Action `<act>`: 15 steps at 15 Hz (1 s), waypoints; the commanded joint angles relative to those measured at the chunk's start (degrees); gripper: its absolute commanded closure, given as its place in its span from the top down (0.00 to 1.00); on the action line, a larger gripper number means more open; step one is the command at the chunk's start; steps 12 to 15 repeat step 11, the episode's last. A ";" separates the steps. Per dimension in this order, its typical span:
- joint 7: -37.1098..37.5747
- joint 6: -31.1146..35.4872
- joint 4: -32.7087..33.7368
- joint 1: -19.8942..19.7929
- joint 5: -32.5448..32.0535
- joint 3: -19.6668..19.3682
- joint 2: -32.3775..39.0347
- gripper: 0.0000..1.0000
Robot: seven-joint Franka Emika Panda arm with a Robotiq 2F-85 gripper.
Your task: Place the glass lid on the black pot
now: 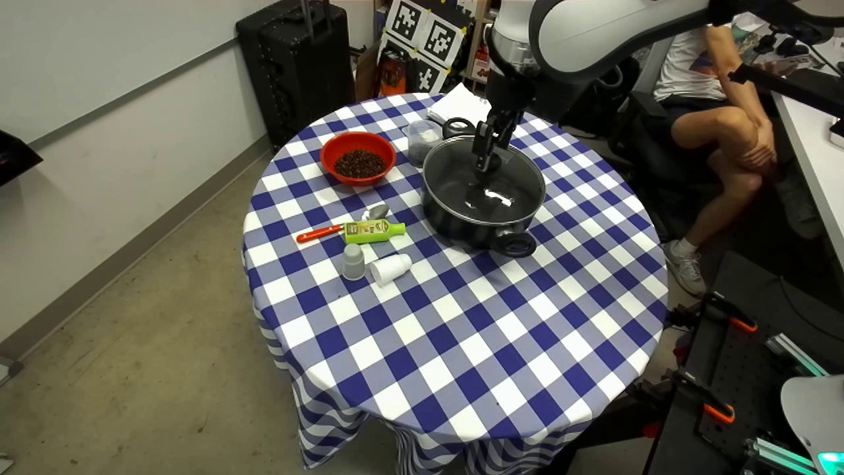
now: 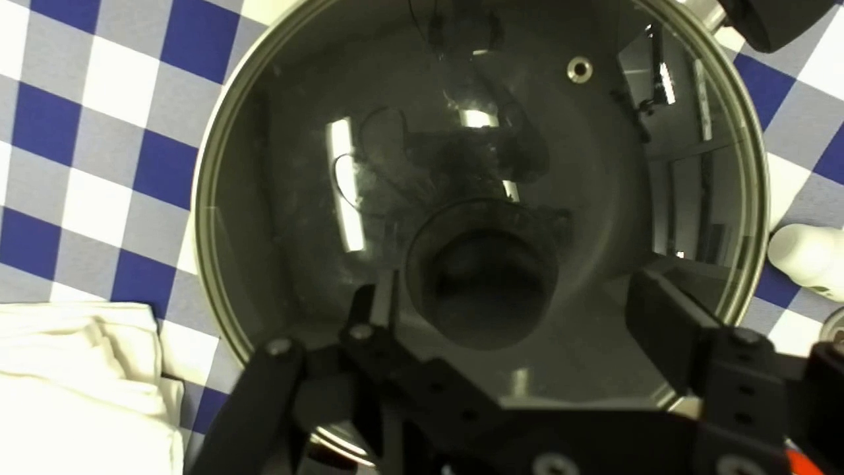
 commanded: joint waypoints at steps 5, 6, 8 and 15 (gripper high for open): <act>-1.29 0.75 -4.23 0.13 2.76 0.54 -4.90 1.00; -1.93 2.10 -7.07 -0.26 3.63 1.03 -7.77 1.00; -0.33 0.64 -2.50 0.74 2.17 -0.09 -3.53 1.00; -0.32 0.66 -5.00 0.74 2.44 0.05 -6.50 1.00</act>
